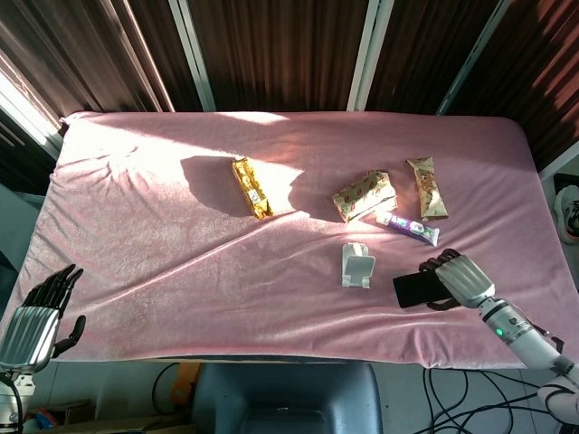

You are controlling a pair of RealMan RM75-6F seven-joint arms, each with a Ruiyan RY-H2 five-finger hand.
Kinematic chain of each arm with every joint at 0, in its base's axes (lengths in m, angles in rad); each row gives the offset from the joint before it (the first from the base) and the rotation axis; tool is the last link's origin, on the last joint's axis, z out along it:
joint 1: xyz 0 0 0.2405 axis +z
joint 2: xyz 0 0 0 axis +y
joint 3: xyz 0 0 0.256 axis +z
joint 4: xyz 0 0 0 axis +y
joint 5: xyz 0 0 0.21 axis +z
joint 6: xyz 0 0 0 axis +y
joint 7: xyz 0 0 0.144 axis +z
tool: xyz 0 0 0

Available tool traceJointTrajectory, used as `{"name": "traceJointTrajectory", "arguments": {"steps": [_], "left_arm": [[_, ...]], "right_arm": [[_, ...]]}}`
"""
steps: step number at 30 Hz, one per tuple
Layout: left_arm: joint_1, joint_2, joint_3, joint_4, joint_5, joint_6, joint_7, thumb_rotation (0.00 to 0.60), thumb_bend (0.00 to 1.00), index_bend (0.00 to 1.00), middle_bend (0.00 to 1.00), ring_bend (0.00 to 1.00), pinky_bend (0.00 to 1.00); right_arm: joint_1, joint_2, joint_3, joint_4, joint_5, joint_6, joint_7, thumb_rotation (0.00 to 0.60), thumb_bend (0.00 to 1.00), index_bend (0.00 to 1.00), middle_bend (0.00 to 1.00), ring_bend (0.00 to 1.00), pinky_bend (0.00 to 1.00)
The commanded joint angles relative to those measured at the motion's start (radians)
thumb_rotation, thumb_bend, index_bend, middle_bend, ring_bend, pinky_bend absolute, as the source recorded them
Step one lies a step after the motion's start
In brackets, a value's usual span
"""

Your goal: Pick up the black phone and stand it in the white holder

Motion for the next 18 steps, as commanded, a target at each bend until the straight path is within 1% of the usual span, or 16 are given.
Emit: {"name": "traceJointTrajectory", "arguments": {"steps": [1,5,8,14,17,18], "left_arm": [[0.0,0.0,0.0,0.001,0.0,0.0,-0.001,0.6,0.43,0.0,0.05,0.1,0.23],[-0.002,0.0,-0.001,0.002,0.0,-0.003,-0.002,0.6,0.43,0.0,0.05,0.1,0.23],[-0.003,0.0,-0.001,0.001,-0.002,-0.006,-0.001,0.6,0.43,0.0,0.05,0.1,0.23],[-0.007,-0.002,-0.002,0.0,-0.005,-0.015,0.006,0.6,0.43,0.0,0.05,0.1,0.23],[-0.008,-0.002,-0.002,0.0,-0.006,-0.016,0.006,0.6,0.43,0.0,0.05,0.1,0.23],[-0.008,-0.003,-0.003,-0.001,-0.007,-0.017,0.007,0.6,0.43,0.0,0.05,0.1,0.23]], "right_arm": [[0.0,0.007,0.02,-0.012,-0.009,0.048,-0.056,0.6,0.33,0.91,0.68,0.54,0.4],[0.005,0.016,0.038,-0.026,-0.038,0.119,-0.171,0.6,0.33,0.96,0.72,0.57,0.44],[0.018,0.031,0.051,-0.039,-0.073,0.173,-0.297,0.6,0.33,0.98,0.73,0.59,0.46],[0.081,0.079,0.068,-0.048,-0.196,0.254,-0.648,0.6,0.33,1.0,0.75,0.61,0.48],[0.086,0.085,0.069,-0.055,-0.203,0.253,-0.671,0.6,0.33,1.0,0.75,0.62,0.48],[0.096,0.092,0.074,-0.058,-0.216,0.26,-0.714,0.6,0.33,1.0,0.75,0.62,0.48]]}}
